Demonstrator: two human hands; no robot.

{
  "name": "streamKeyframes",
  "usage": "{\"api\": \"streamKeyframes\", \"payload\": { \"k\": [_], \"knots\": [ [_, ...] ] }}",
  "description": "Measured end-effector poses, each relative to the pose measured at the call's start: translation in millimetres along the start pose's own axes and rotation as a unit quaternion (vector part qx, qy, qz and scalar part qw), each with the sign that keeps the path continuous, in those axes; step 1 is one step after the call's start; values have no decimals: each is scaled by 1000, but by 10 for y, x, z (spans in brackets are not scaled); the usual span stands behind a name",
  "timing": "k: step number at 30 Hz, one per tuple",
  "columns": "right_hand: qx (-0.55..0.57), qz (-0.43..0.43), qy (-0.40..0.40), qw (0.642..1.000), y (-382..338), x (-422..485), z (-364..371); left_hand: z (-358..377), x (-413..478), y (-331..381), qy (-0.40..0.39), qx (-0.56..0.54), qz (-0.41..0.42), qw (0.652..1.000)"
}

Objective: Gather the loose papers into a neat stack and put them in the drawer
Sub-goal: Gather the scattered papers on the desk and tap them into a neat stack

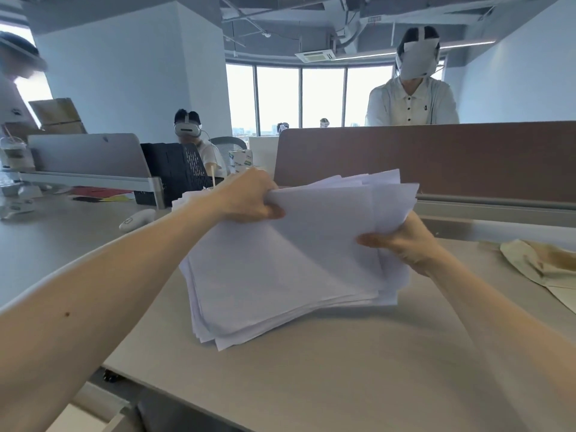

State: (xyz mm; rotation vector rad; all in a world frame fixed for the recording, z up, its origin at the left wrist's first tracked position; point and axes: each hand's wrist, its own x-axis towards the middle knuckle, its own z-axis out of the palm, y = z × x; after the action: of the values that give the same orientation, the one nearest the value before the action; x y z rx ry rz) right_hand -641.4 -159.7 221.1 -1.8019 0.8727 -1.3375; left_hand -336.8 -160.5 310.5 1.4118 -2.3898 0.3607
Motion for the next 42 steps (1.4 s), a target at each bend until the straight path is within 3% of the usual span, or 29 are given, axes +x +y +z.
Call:
{"api": "streamKeyframes", "payload": {
  "k": [5, 8, 10, 11, 13, 15, 17, 21, 25, 27, 34, 39, 42],
  "knots": [
    [-5, -10, 79, 997, 98, -30, 5, 73, -61, -40, 57, -16, 0, 998],
    [1, -14, 112, 994, 134, -67, -57, 150, -227, -293, 125, -27, -59, 990],
    [2, -10, 133, 991, 181, -84, -123, 269, -369, -437, 198, -116, -113, 967],
    [5, -5, 142, 990, 209, -94, -153, 357, -446, -461, 233, -195, -158, 940],
    [12, 3, 154, 988, 226, -120, -189, 585, -607, -422, 255, -381, -262, 849],
    [15, 6, 149, 989, 263, -141, -205, 891, -781, -373, 196, -567, -299, 742],
    [20, 11, 140, 990, 261, -164, -186, 1132, -886, -314, 133, -649, -285, 693],
    [20, 1, 123, 992, 197, -158, -188, 1143, -763, -150, 196, -646, -285, 681],
    [42, -7, 101, 994, 14, -116, -281, 921, -518, -305, 243, -595, -308, 702],
    [25, -19, 101, 994, -5, -100, -273, 895, -479, -339, 244, -565, -317, 722],
    [29, 45, 94, 994, 392, -280, -222, 1157, -742, 18, 213, -613, -300, 700],
    [67, -13, 132, 989, 170, -162, -260, 971, -611, -92, 246, -613, -264, 703],
    [50, -7, 115, 992, 138, -119, -339, 915, -545, -170, 213, -612, -240, 722]
  ]
}}
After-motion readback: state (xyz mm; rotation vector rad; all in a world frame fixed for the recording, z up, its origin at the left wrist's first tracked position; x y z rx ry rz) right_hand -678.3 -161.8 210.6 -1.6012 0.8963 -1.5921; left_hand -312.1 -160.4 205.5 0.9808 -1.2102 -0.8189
